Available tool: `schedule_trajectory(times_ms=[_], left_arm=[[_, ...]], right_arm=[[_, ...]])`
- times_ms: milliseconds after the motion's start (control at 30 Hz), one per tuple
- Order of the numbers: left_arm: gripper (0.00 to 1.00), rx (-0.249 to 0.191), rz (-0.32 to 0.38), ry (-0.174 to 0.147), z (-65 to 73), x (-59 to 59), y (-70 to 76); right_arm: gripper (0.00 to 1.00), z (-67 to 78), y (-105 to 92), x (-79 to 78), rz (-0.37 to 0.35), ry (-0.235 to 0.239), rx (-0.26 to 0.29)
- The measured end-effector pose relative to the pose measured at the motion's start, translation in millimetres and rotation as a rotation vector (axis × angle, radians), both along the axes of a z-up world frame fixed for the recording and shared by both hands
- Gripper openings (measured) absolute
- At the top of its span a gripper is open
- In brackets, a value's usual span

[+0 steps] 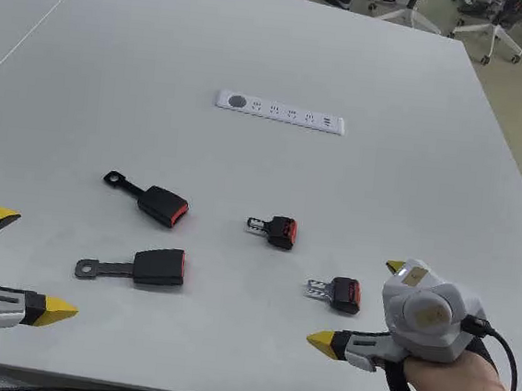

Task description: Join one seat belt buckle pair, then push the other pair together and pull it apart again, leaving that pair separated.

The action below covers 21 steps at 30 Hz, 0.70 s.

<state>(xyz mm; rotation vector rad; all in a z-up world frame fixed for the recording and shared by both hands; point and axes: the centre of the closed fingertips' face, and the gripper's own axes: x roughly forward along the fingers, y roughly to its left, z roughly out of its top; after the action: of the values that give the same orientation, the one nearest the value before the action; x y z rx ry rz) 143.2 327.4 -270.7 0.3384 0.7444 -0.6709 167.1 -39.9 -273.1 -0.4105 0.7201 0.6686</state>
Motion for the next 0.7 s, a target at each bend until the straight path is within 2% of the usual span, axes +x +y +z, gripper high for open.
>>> schedule_trajectory(times_ms=[33,100,333,700], left_arm=[[0.95,0.000,-0.001,0.000,0.0,-0.4,-0.2],[0.95,-0.001,-0.002,0.000,0.0,-1.0,-0.6],[0.98,-0.003,0.005,-0.003,-0.1,-1.4,-0.9],[1.00,-0.005,0.014,-0.006,-1.1,-4.2,-1.7]], right_arm=[[0.98,3.5,3.3,0.7,-0.021,0.009,0.048],[1.00,8.8,2.2,4.4,-0.041,0.000,0.069],[1.00,9.2,3.0,6.5,-0.032,-0.008,0.056],[0.99,5.2,2.2,-0.4,-0.027,-0.002,0.045]])
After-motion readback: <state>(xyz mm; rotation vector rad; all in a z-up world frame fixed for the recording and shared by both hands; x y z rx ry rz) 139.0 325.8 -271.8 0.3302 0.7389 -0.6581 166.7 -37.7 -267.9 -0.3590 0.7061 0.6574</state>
